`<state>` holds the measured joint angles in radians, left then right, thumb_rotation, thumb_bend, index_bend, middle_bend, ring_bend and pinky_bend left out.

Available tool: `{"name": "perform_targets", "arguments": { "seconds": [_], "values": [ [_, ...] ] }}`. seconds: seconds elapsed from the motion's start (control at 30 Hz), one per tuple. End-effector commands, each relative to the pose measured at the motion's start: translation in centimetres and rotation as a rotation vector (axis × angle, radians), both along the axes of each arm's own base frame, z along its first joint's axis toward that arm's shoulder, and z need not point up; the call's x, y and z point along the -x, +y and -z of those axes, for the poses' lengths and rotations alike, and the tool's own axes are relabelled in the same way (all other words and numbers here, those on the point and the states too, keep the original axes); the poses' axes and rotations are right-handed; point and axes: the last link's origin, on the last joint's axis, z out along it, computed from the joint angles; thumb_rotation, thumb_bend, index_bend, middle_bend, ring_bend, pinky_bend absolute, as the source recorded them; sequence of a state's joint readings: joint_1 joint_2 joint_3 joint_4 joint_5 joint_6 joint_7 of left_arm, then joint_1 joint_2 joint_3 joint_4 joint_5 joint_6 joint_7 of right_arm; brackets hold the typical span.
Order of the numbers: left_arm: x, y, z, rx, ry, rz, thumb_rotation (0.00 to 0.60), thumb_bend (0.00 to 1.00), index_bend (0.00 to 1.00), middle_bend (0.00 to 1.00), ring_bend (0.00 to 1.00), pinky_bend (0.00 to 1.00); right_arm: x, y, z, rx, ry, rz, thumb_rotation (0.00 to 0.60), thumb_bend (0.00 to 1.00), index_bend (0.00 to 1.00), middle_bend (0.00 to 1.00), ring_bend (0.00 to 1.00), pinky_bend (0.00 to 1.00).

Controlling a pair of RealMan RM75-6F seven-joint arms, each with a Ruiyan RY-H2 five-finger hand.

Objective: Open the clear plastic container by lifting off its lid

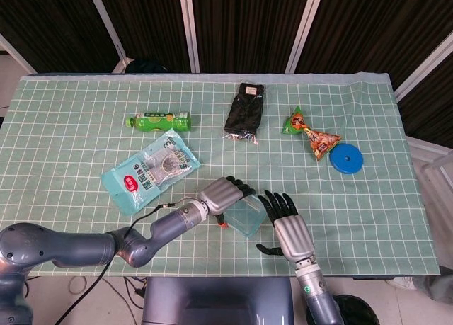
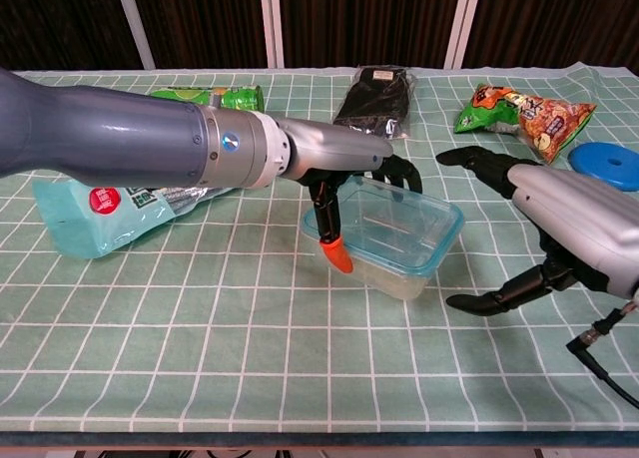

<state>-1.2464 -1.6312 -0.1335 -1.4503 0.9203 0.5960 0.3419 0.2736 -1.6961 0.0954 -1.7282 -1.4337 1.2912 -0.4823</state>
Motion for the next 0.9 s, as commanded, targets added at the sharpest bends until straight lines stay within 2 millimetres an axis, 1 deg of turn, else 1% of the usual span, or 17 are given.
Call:
{"name": "perform_targets", "arguments": {
  "seconds": [0.03,0.43,0.9],
  "values": [
    [-0.3,-0.3,0.3,0.005,0.001,0.006,0.600,0.08,0.29,0.29,0.31,0.44,0.0,-0.1,-0.1,0.006,-0.002,0.004,0.600,0.21,0.00,0.00,0.00,0.00],
    [-1.2,-0.7,0.8,0.002,-0.007,0.005,0.600,0.08,0.29,0.29,0.31,0.44,-0.1,-0.4,-0.4,0.000,-0.024,0.016,0.600,0.21,0.00,0.00,0.00,0.00],
    [-1.7,-1.0,1.3,-0.010,-0.018,-0.004,0.600,0.08,0.29,0.29,0.31,0.44,0.1,-0.5,-0.4,-0.007,-0.031,0.028,0.600,0.21,0.00,0.00,0.00,0.00]
  ]
}}
